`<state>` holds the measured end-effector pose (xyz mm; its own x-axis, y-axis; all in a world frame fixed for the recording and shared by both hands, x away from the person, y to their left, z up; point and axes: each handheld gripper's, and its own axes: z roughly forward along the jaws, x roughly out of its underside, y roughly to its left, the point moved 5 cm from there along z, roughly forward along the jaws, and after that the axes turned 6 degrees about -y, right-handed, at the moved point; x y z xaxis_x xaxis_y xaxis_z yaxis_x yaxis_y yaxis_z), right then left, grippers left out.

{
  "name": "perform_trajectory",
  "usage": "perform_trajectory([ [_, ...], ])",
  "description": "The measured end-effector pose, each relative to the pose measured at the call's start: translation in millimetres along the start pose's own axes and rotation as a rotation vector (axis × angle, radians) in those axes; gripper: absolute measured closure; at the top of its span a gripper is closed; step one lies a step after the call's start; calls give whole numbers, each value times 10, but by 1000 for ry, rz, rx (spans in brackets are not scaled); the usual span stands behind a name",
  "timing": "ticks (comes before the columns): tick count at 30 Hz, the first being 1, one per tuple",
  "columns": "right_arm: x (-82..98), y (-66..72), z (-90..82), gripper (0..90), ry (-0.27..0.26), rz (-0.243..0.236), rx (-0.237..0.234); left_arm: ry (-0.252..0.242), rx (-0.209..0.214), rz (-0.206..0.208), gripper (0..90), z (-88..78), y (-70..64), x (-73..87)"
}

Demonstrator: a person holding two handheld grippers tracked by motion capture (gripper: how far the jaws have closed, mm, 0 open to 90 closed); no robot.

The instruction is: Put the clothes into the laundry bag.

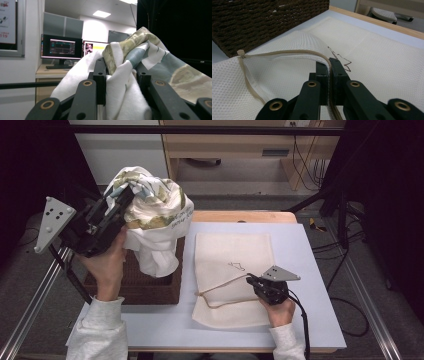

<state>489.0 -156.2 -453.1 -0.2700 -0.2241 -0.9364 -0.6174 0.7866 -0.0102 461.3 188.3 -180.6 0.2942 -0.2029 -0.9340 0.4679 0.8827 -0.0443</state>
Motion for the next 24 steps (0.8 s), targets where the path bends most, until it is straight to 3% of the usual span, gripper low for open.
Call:
perform_trajectory([
  [8,6,-3,2,865,0,3,-3,-28,48,11,688,169,-319,-63],
  [24,14,-34,4,865,-5,10,-3,-76,129,32,686,510,-939,-334],
])
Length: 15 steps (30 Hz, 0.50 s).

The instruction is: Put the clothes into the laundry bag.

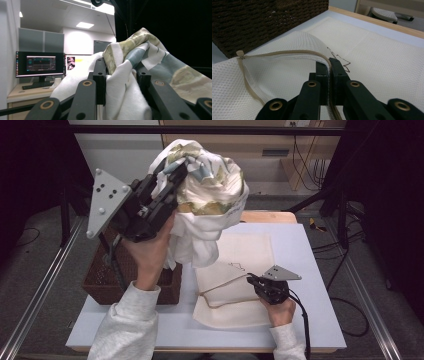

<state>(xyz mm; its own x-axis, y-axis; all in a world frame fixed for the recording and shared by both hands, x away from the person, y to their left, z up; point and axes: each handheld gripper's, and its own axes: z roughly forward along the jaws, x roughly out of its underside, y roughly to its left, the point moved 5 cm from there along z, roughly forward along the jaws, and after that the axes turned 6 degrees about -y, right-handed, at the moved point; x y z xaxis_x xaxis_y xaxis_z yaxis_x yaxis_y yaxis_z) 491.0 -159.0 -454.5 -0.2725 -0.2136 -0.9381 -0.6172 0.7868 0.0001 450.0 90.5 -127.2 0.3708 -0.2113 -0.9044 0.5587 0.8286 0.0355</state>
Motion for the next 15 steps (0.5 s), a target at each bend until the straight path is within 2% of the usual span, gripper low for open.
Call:
perform_trajectory([
  [7,7,-2,6,866,-2,-1,-2,-11,47,0,686,201,-322,-86],
  [15,4,-27,-1,866,-11,10,1,-46,92,-5,686,404,-683,-271],
])
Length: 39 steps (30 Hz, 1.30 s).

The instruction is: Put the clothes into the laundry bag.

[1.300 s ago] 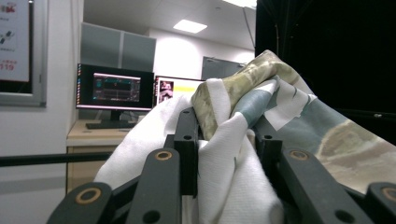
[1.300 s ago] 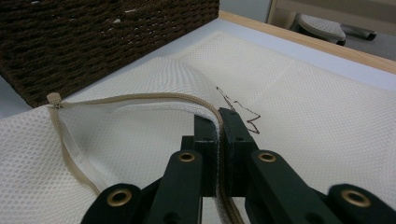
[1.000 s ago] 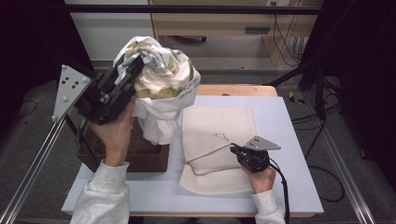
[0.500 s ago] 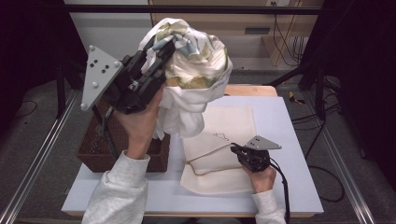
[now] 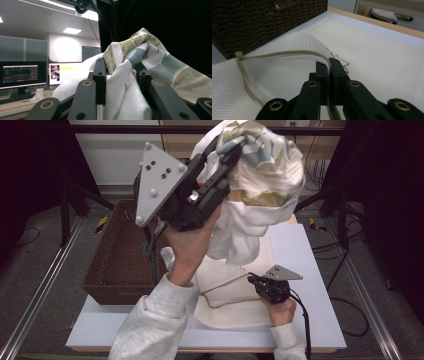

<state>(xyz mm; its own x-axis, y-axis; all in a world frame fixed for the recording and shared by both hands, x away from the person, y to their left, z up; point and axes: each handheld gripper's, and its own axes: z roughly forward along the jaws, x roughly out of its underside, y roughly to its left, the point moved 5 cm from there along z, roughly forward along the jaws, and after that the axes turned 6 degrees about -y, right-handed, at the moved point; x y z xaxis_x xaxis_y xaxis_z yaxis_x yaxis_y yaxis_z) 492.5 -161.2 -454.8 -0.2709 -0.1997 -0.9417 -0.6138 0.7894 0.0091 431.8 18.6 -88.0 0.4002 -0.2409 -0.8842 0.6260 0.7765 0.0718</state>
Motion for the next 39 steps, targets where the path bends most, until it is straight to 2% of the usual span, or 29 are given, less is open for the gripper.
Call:
perform_trajectory([
  [4,-7,-13,-15,866,-8,-1,-1,-26,14,8,686,93,-115,-86],
  [14,-6,-46,-24,867,-15,7,-4,-67,23,-37,685,368,-305,-354],
  [17,3,-54,-26,867,-12,13,-5,-73,33,-35,685,408,-367,-387],
  [21,4,-67,-26,868,-15,18,-5,-73,42,-52,684,450,-416,-456],
  [22,5,-68,-28,868,-14,17,-5,-79,41,-40,684,447,-433,-480],
  [25,0,-69,-37,868,-22,15,-5,-100,41,-41,684,464,-486,-545],
  [29,-1,-70,-37,868,-23,15,-5,-113,54,-40,683,511,-585,-597],
  [35,-6,-84,-56,868,-26,18,-4,-116,68,-66,683,646,-724,-646],
  [39,-17,-105,-86,868,-37,25,-4,-121,83,-51,683,700,-849,-625],
])
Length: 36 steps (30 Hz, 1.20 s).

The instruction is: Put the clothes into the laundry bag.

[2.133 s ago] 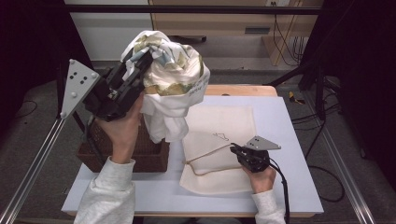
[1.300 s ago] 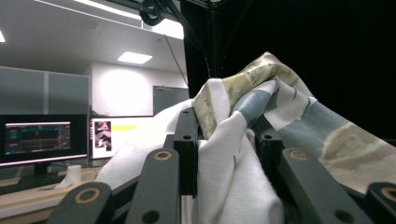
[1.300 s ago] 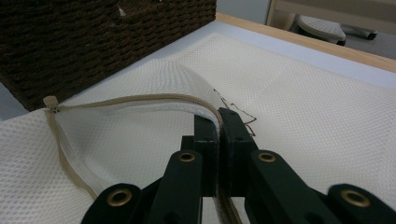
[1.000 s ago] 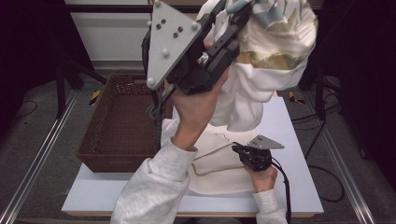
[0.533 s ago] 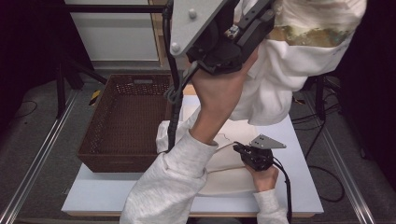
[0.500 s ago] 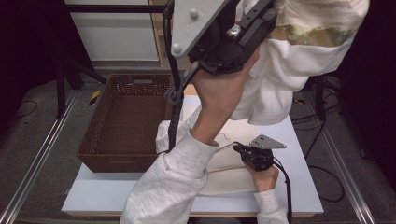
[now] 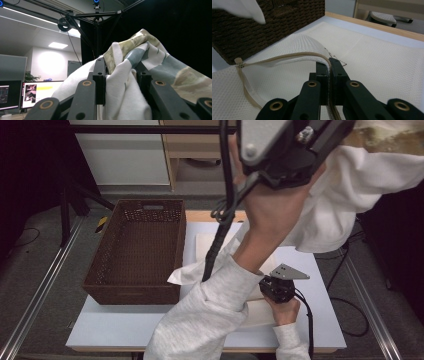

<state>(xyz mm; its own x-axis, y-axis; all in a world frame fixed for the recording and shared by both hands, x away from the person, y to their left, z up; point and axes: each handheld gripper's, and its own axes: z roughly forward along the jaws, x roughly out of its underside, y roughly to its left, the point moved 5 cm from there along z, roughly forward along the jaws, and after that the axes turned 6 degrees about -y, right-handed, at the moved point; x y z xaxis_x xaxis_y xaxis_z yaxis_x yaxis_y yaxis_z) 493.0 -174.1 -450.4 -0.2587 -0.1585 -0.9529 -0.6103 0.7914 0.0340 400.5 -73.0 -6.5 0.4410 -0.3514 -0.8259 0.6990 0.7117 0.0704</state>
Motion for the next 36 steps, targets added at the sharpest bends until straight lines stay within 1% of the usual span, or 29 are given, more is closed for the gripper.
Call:
perform_trajectory([
  [2,-7,-14,-15,868,-7,2,0,12,5,9,682,-3,-15,46],
  [4,-8,-31,-22,868,-8,6,4,27,9,-13,682,-2,0,89],
  [5,-7,-38,-23,868,-9,11,3,34,7,-12,682,-19,13,110],
  [7,-5,-41,-32,868,-10,8,6,36,12,-4,682,-85,39,164],
  [9,-4,-51,-29,868,-11,13,8,58,13,14,681,-176,91,226],
  [12,6,-53,-8,868,-3,13,13,81,16,18,682,-356,210,324],
  [15,12,-63,10,869,3,18,24,121,12,28,681,-547,337,430],
  [18,13,-78,17,869,4,33,31,161,4,48,681,-760,469,551],
  [21,10,-95,24,870,1,32,38,201,-12,44,681,-960,621,665],
  [25,11,-107,33,873,11,40,40,233,-32,28,681,-1220,823,791],
  [27,18,-107,39,873,16,32,42,253,-36,28,681,-1331,901,840],
  [30,17,-105,45,873,13,31,47,283,-36,31,680,-1500,965,915],
  [32,17,-105,47,873,11,28,48,304,-30,33,680,-1623,970,980],
  [33,16,-106,49,873,11,30,48,318,-22,30,680,-1680,963,1022],
  [36,14,-110,60,873,9,29,49,367,3,48,679,-1839,902,1174],
])
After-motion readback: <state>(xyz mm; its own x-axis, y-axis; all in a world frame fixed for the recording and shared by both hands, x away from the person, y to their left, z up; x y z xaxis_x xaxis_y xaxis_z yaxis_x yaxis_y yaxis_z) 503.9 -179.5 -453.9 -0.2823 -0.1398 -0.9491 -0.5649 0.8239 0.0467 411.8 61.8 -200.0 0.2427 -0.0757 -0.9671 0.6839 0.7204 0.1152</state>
